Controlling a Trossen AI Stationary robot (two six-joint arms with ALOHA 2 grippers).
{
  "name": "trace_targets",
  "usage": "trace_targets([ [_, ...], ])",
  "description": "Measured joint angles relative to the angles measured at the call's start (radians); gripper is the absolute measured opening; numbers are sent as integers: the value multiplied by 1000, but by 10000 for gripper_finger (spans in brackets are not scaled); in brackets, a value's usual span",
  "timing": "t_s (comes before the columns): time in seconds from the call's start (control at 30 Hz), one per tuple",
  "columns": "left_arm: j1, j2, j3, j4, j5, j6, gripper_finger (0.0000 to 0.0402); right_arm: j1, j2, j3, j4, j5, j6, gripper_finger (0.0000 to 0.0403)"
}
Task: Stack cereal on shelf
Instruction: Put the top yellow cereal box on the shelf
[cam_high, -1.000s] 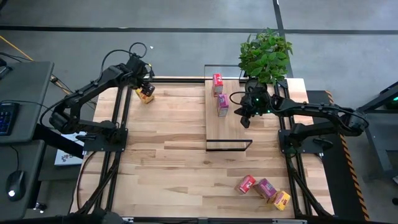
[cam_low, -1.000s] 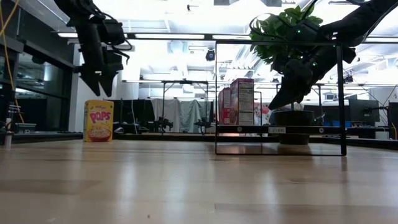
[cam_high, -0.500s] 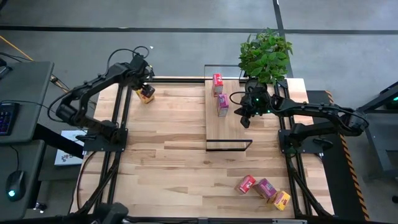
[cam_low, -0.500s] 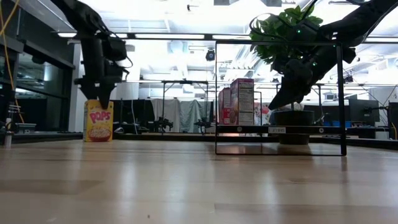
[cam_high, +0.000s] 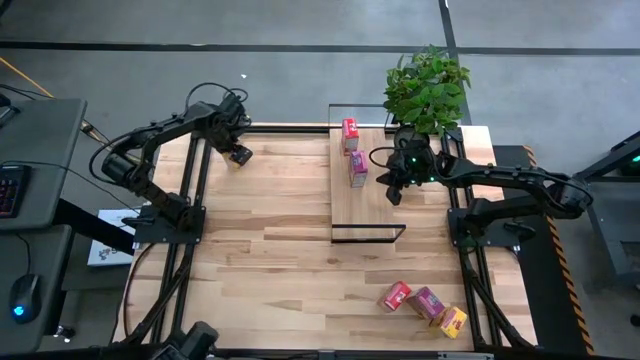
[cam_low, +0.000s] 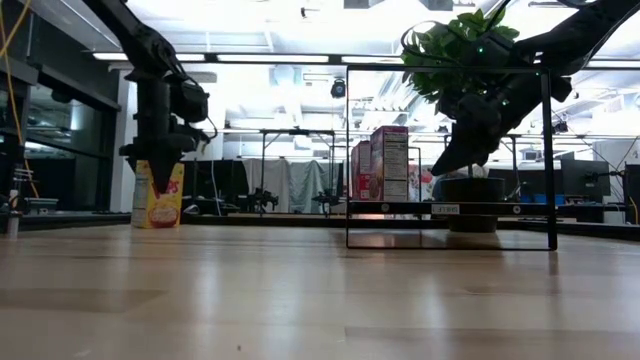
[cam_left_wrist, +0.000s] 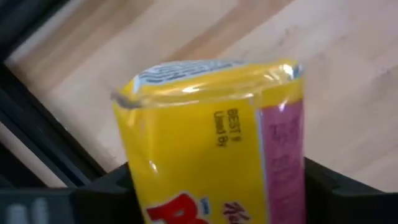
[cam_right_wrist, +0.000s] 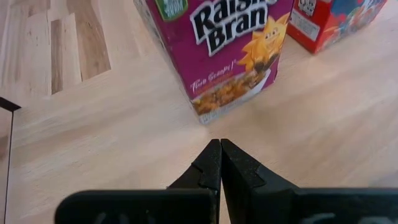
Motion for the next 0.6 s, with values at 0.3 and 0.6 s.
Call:
trace_targets([
  [0.3,-42,-27,1,-8,1,-3,93,0,0,0,156,-81,0,0],
  [0.6,-150,-188,122,-25,83,-12,110,45,0,1,490,-325,75,3],
])
